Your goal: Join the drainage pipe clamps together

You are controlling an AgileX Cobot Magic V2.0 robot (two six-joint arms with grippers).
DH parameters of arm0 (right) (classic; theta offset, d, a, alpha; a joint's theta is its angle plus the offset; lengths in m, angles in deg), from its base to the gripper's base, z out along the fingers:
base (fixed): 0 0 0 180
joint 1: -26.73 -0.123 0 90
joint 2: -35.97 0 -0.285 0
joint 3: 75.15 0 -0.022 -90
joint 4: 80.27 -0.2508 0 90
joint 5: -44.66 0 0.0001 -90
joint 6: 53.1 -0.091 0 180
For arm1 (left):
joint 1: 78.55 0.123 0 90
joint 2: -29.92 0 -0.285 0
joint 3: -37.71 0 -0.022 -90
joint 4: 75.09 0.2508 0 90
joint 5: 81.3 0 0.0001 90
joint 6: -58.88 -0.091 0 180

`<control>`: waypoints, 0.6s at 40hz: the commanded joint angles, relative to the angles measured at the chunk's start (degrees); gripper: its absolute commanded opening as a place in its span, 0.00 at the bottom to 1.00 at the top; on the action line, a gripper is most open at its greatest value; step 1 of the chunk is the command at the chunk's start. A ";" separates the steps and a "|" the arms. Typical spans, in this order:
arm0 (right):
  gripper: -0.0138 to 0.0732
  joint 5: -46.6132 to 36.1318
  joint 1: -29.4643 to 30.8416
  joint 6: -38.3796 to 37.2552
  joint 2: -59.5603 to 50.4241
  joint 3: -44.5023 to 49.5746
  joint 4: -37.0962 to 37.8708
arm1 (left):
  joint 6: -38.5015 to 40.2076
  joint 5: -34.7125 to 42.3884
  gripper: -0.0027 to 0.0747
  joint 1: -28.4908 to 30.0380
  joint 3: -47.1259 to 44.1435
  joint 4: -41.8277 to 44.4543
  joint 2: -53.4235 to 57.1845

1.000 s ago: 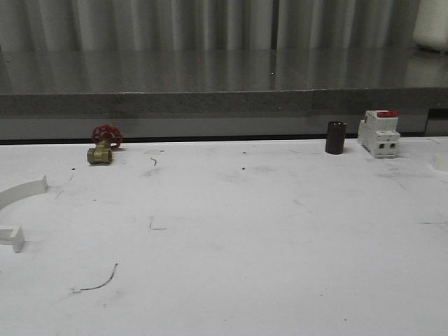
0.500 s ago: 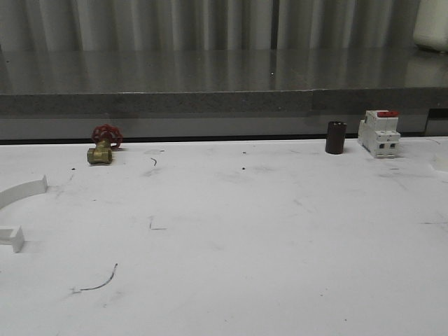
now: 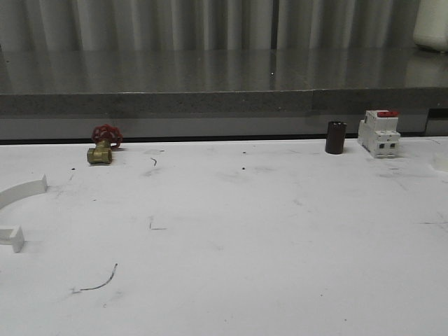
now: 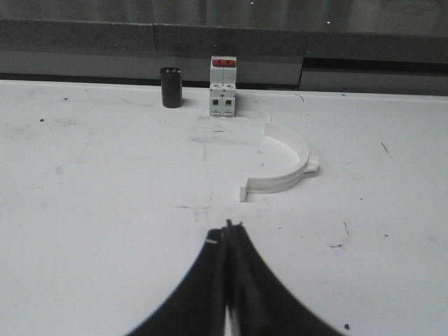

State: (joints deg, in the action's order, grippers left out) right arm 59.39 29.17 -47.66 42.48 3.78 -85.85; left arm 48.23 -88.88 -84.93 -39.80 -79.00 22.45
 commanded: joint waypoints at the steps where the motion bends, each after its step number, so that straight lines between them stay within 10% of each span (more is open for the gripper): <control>1: 0.08 -5.10 -0.25 0.32 -0.28 -0.30 -1.40 | 0.28 6.38 0.01 0.10 -0.11 -0.61 1.08; 11: 0.08 -12.14 -0.25 0.32 -0.28 -4.31 -6.58 | 0.28 25.07 0.01 0.21 3.17 -3.11 1.08; 24: 0.08 5.39 -0.25 0.32 9.23 -32.38 -5.61 | 0.28 -2.24 0.01 0.20 25.21 2.21 -9.29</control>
State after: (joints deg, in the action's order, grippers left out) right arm 61.83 29.17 -47.66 46.37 -22.37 -91.66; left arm 48.23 -88.54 -84.93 -19.74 -77.28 17.82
